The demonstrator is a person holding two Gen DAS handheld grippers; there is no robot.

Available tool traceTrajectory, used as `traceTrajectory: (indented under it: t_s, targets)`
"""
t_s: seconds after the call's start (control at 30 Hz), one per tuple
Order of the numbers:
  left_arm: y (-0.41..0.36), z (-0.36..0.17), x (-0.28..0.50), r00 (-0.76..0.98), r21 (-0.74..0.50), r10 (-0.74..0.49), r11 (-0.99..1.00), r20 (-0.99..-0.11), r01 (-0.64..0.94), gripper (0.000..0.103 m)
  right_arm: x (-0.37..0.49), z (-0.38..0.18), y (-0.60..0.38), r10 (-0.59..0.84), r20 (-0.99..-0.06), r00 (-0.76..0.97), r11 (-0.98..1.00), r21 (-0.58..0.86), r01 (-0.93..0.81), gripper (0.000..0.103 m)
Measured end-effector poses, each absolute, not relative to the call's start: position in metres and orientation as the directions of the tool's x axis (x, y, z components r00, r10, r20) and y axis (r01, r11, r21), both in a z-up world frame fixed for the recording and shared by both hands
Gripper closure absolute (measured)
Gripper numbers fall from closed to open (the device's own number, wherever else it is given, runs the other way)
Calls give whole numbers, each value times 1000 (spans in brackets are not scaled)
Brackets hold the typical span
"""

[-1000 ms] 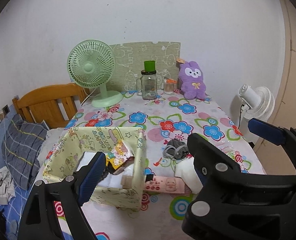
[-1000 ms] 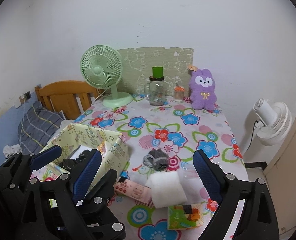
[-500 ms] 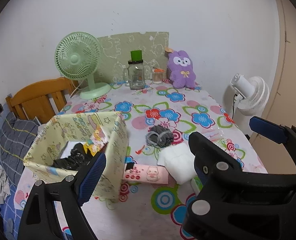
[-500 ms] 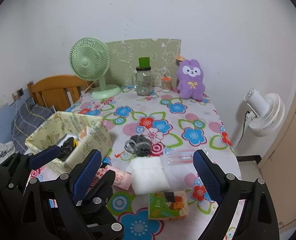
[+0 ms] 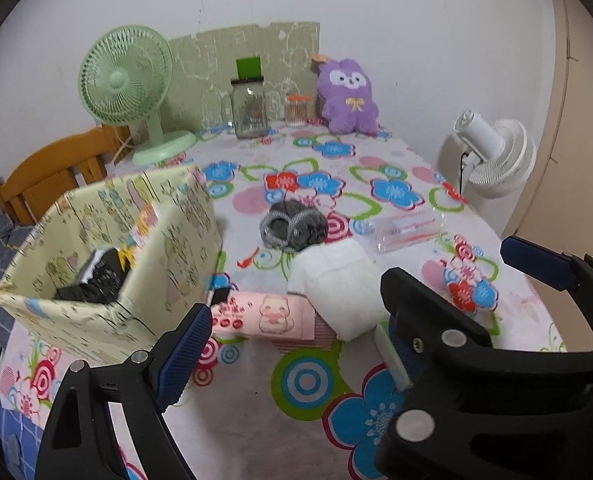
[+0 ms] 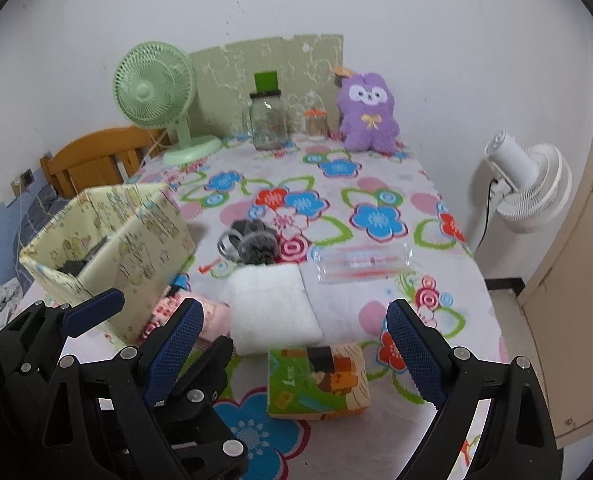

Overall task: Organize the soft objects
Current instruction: 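Move right tool to the green snack bag and close on it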

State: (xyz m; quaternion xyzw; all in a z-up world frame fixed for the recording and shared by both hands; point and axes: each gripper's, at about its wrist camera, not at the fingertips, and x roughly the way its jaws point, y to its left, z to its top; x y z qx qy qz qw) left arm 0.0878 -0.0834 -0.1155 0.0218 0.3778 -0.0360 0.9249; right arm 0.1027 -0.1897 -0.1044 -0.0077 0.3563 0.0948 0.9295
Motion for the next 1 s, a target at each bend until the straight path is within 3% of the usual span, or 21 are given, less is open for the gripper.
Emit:
traceTrajectory:
  t_s: [0.87, 0.9, 1.0]
  targets:
    - [-82, -171, 95, 618, 28, -29, 996, -785, 83, 12, 123, -171, -197, 150, -774, 615, 988, 94, -122, 9]
    - [-83, -171, 96, 617, 30, -29, 996, -787, 85, 12, 123, -173, -199, 148, -779, 610, 988, 98, -115, 9]
    - [-85, -172, 97, 616, 35, -30, 995, -787, 92, 12, 125, -177, -202, 149, -787, 598, 989, 109, -103, 24]
